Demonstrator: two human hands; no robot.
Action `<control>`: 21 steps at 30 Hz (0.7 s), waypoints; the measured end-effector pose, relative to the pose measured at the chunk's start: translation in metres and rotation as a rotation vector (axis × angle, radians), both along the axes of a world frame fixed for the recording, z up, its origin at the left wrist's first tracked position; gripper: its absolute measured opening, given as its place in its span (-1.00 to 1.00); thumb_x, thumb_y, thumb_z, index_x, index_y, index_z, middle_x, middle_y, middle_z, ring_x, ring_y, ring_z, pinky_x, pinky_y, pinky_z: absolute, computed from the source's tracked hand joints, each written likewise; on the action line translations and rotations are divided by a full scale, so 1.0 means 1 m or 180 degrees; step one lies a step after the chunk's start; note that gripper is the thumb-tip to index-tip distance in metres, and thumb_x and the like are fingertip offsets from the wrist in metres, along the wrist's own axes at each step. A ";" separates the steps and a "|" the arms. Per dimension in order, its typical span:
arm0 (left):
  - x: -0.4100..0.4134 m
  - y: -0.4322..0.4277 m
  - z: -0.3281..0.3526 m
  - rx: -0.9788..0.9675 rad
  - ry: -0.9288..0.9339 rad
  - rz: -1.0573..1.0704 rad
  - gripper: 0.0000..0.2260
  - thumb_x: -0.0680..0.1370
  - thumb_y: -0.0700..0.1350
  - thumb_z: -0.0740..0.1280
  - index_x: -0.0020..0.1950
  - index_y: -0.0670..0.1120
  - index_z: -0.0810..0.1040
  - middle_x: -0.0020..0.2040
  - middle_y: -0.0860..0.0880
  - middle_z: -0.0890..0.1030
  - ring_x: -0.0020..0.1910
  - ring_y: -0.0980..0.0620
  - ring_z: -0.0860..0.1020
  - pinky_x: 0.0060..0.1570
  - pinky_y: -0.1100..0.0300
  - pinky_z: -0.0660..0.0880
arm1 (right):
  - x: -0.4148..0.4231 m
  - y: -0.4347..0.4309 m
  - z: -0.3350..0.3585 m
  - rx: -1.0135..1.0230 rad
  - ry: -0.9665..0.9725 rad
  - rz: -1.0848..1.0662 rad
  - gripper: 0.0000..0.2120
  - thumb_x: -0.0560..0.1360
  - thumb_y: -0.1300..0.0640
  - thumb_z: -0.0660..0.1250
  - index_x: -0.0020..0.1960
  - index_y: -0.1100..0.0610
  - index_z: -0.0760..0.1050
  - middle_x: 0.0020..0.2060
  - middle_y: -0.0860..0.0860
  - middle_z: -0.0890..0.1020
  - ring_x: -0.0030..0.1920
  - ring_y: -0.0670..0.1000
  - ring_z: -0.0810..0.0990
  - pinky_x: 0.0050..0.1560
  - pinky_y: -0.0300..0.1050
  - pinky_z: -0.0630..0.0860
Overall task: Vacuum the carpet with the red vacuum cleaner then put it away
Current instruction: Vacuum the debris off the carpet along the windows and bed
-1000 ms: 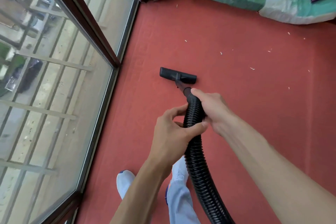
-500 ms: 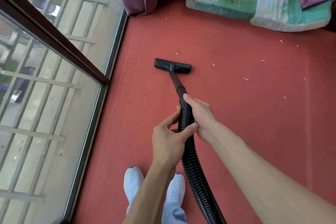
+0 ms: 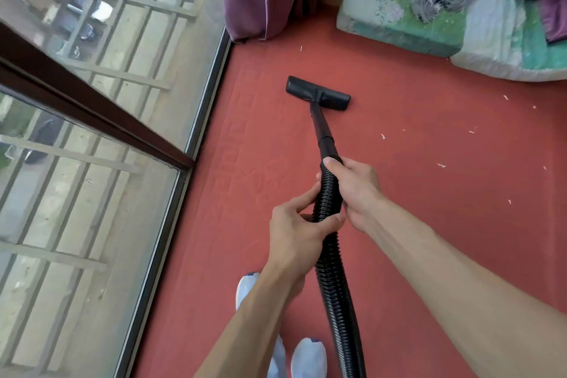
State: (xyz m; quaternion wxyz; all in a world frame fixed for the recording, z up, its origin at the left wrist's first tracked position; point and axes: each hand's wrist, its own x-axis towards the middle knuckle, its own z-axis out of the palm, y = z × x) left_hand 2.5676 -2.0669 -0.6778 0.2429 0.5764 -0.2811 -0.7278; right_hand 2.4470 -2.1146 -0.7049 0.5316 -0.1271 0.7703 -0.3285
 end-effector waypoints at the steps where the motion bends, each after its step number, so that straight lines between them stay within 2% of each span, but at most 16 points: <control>1: -0.001 -0.010 0.003 -0.0023 0.0059 0.0023 -0.51 0.43 -0.23 0.53 0.31 0.14 0.61 -0.25 -0.03 0.67 -0.29 0.06 0.55 -0.13 0.14 0.57 | -0.001 -0.010 0.005 -0.0023 0.0047 0.0016 -0.73 0.54 0.11 0.37 0.00 0.36 0.55 -0.21 0.14 0.55 -0.20 0.09 0.52 0.10 0.27 0.56; 5: -0.009 -0.053 0.026 -0.0235 0.0105 0.0042 -0.49 0.41 -0.19 0.56 0.33 0.07 0.60 -0.19 -0.04 0.72 -0.27 0.11 0.60 -0.15 0.24 0.57 | -0.013 -0.055 0.035 -0.0031 0.0231 0.0058 -0.66 0.51 0.11 0.40 0.05 0.42 0.54 -0.22 0.15 0.56 -0.19 0.09 0.54 0.12 0.23 0.56; 8: -0.014 -0.082 0.053 -0.0443 0.0049 -0.0002 -0.57 0.40 -0.15 0.56 0.25 0.06 0.66 -0.08 0.04 0.74 -0.18 0.18 0.66 -0.17 0.35 0.55 | -0.021 -0.087 0.066 0.0165 0.0322 0.0157 -0.68 0.49 0.08 0.44 0.08 0.33 0.59 -0.19 0.12 0.63 -0.21 0.08 0.61 -0.07 0.07 0.63; 10: -0.018 -0.094 0.070 -0.0472 0.0038 0.0036 -0.70 0.39 -0.15 0.56 0.10 0.08 0.72 -0.07 0.12 0.73 -0.15 0.21 0.67 -0.19 0.39 0.54 | -0.023 -0.099 0.080 0.0281 0.0326 0.0277 -0.69 0.46 0.05 0.47 0.07 0.26 0.59 -0.17 0.11 0.65 -0.21 0.07 0.63 -0.17 -0.05 0.63; 13: -0.020 -0.099 0.086 -0.0421 0.0060 0.0047 -0.82 0.39 -0.18 0.53 -0.13 0.10 0.75 -0.12 -0.02 0.73 -0.23 0.10 0.63 -0.06 0.10 0.61 | -0.025 -0.102 0.089 0.0406 0.0329 0.0388 -0.67 0.44 0.04 0.48 0.07 0.26 0.59 -0.11 0.15 0.68 -0.18 0.10 0.64 0.01 0.06 0.65; 16: -0.020 -0.097 0.089 -0.0399 0.0041 0.0072 -0.79 0.41 -0.19 0.51 -0.21 0.16 0.73 -0.13 -0.05 0.72 -0.18 -0.16 0.69 0.04 -0.14 0.64 | -0.024 -0.098 0.087 0.0394 0.0364 0.0488 -0.70 0.44 0.03 0.46 0.02 0.26 0.62 -0.16 0.12 0.66 -0.19 0.08 0.62 0.03 0.04 0.61; 18: -0.020 -0.096 0.083 -0.0345 0.0018 0.0110 -0.76 0.42 -0.19 0.51 -0.18 0.19 0.73 -0.15 0.00 0.72 -0.13 -0.23 0.70 0.03 -0.23 0.62 | -0.022 -0.097 0.080 0.0297 0.0352 0.0531 -0.74 0.46 0.05 0.44 -0.03 0.26 0.64 -0.22 0.08 0.63 -0.20 0.07 0.58 0.02 0.03 0.59; 21: -0.020 -0.099 0.070 -0.0212 -0.0048 0.0174 -0.74 0.43 -0.17 0.52 0.04 0.13 0.73 -0.09 0.11 0.73 -0.13 -0.14 0.72 0.03 -0.17 0.64 | -0.020 -0.100 0.065 0.0171 0.0241 0.0578 -0.81 0.48 0.07 0.42 -0.13 0.21 0.63 -0.23 0.09 0.62 -0.20 0.07 0.57 0.04 0.06 0.57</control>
